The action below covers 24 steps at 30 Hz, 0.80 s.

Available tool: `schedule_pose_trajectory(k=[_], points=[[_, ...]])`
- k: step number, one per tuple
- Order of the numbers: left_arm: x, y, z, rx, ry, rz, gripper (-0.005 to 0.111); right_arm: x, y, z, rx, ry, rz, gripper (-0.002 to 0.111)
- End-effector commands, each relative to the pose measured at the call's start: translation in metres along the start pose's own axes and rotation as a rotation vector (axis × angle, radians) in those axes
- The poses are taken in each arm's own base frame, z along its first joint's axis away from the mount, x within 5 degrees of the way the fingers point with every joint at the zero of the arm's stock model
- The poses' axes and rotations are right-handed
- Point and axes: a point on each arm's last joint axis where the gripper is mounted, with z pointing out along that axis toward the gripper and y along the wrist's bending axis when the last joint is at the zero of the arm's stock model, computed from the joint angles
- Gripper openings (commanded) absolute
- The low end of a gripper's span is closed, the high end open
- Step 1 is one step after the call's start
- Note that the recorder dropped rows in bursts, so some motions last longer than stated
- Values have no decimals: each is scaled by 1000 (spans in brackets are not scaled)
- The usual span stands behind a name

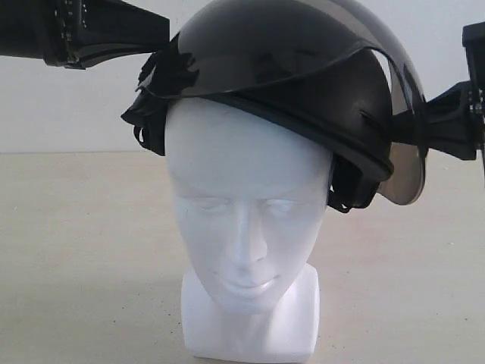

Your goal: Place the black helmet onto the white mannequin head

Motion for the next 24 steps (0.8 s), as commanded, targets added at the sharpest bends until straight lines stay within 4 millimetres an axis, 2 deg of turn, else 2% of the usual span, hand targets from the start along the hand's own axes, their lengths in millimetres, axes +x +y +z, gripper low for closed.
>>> schedule_pose_trajectory(k=[1, 9, 19, 24], points=[[9, 7, 4, -9, 46, -23, 4, -1, 12, -3, -114, -19, -3, 0], [25, 28, 12, -11, 78, -93, 4, -1, 22, -7, -155, -55, -17, 0], [39, 34, 13, -11, 99, -108, 4, -2, 28, -9, -189, -82, -13, 0], [48, 37, 14, -11, 112, -124, 4, 3, 34, -1, -216, -52, -29, 0]])
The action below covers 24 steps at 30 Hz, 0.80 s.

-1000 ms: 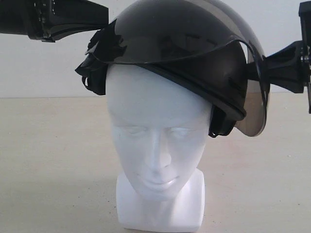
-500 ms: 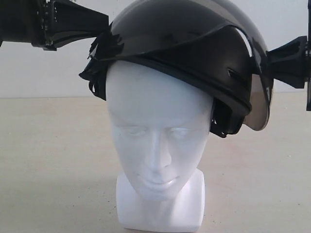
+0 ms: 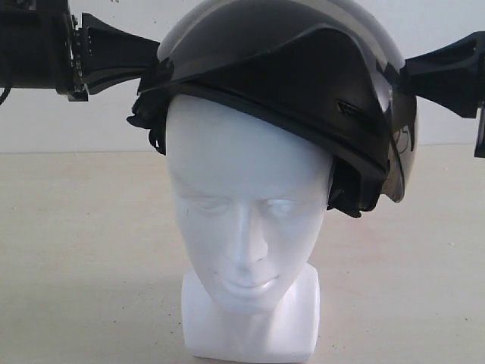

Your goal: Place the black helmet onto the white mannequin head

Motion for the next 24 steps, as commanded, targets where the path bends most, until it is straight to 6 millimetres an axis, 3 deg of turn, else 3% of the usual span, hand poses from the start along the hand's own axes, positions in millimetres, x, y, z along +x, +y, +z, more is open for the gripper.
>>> schedule_pose_trajectory(k=[1, 7, 18, 24], points=[[28, 9, 8, 2, 162, 14, 4, 8, 11, 9, -59, 38, -38, 0], [40, 14, 8, 1, 180, -1, 4, 15, 17, 19, -97, 73, -47, 0], [49, 18, 8, 2, 194, 3, 4, 13, 22, 19, -134, 44, -36, 0], [68, 24, 7, 4, 220, -14, 4, 18, 33, 13, -147, 36, -78, 0]])
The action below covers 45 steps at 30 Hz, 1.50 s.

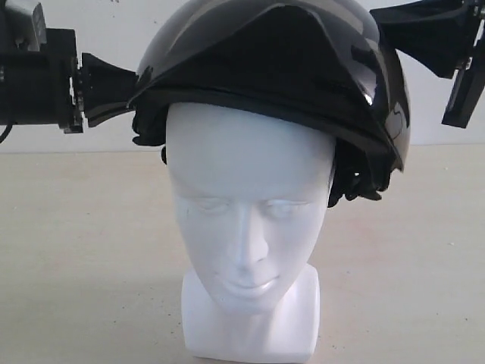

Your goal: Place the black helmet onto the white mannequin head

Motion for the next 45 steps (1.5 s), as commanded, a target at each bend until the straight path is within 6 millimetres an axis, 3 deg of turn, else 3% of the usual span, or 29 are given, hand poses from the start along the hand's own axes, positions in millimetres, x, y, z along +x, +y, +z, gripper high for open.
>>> schedule_pose_trajectory(k=[1, 6, 13, 17, 40, 45], points=[[43, 4, 8, 62, 257, 47, 4, 11, 6, 0, 14, 66, -57, 0], [41, -5, 4, 66, 245, 88, 4, 12, 5, -1, 22, 73, -63, 0], [25, -34, -28, 21, 142, 168, 4, 12, 5, -1, 21, 73, -84, 0], [24, -36, -31, 15, 133, 151, 4, 12, 5, -1, 21, 73, -84, 0], [44, 3, -52, -71, 105, 30, 4, 12, 5, -1, 23, 75, -86, 0], [41, 14, -67, -117, 61, 3, 4, 12, 5, -1, 23, 75, -88, 0]])
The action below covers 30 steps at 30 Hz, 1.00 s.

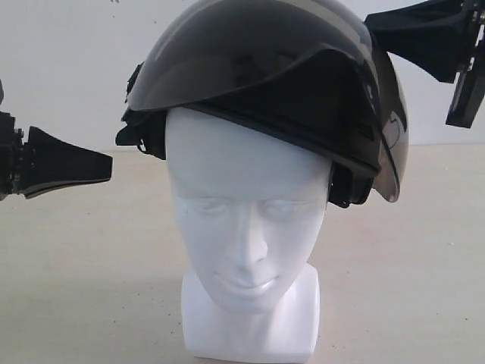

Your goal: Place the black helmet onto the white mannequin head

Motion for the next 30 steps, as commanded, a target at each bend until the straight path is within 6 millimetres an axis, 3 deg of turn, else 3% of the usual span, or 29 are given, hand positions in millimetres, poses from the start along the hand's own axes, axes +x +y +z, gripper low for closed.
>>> schedule_pose_trajectory(k=[1, 5, 12, 15, 19, 25, 30], points=[[-3, 9, -13, -38, -40, -23, 4, 7, 1, 0, -4, 58, -29, 0], [-22, 0, -22, -31, -130, -44, 4, 6, 1, 0, -5, 55, -39, 0], [-78, -58, -39, 41, -272, 87, 4, 6, 1, -1, -4, 52, -60, 0], [-98, -95, -30, 118, -264, 204, 4, 4, -1, -1, 17, 34, -75, 0], [-110, -124, -10, 211, -218, 297, 4, 3, -3, -1, 40, 18, -83, 0], [-102, -119, 32, 258, -72, 295, 4, 5, -9, -1, 101, 51, -112, 0], [-92, -110, 51, 239, 29, 306, 4, 7, -10, -1, 110, 70, -120, 0]])
